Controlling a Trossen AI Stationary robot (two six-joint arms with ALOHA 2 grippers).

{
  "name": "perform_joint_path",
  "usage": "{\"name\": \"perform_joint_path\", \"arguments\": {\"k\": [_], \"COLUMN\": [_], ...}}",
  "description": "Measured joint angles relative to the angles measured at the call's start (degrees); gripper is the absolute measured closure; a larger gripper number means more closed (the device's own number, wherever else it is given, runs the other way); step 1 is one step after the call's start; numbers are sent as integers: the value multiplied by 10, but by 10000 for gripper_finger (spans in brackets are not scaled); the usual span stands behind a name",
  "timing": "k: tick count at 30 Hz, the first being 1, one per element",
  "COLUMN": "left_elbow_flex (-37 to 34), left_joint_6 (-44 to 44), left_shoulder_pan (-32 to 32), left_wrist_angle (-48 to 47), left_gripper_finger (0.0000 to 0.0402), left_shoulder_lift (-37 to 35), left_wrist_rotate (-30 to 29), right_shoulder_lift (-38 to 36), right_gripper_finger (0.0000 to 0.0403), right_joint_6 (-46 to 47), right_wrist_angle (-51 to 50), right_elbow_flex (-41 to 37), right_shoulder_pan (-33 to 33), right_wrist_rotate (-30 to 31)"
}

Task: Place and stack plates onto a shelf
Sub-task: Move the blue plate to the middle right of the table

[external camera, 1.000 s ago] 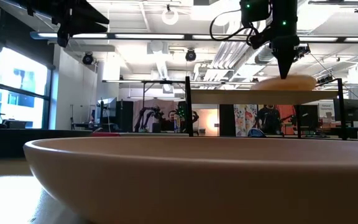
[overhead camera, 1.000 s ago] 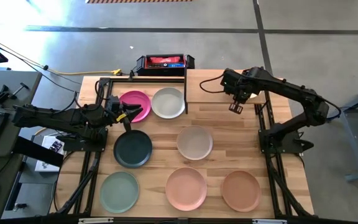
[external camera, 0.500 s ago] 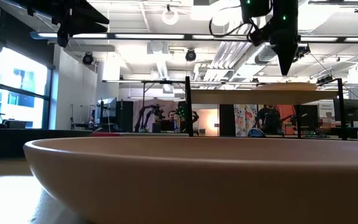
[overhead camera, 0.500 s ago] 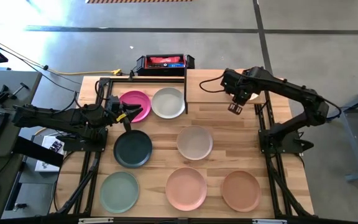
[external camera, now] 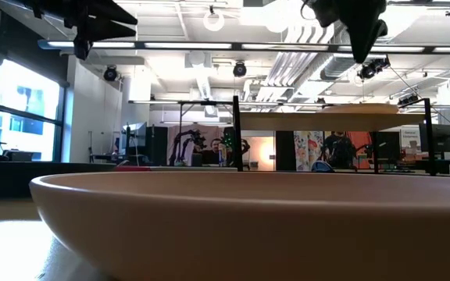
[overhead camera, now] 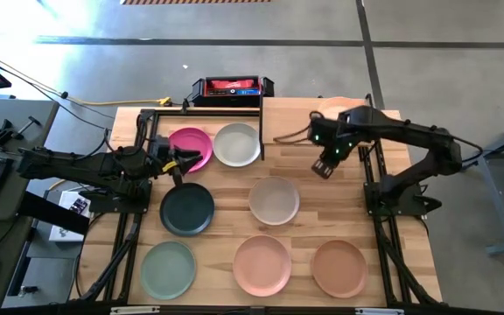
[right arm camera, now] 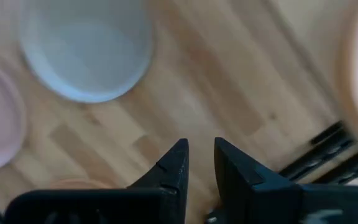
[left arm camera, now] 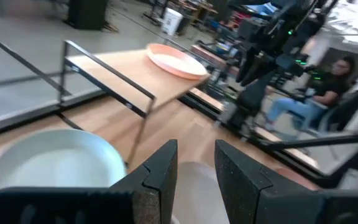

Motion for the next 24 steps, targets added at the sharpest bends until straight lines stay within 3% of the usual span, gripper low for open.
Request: {"name": "perform_joint_path", "arguments": {"k": [11, 17, 24], "left_elbow_flex": [0, 0, 0], "left_joint_6": [-57, -110, -177], "left_shoulder_pan": [0, -2, -26], "left_wrist_angle": [-2, -1, -4], "left_gripper_finger": [307, 307, 307], "left_shoulder_lift": [17, 75, 163], "left_wrist_rotate": [102, 159, 213], "right_shoulder_lift": [0, 0, 0], "right_gripper_finger": [347, 347, 347], "right_joint_6": [233, 335, 394], "right_wrist_angle": [50, 109, 129], "right_elbow_flex": [0, 0, 0], "right_shoulder_pan": [185, 256, 299], "right_wrist_rotate": [-3, 34, 53]}}
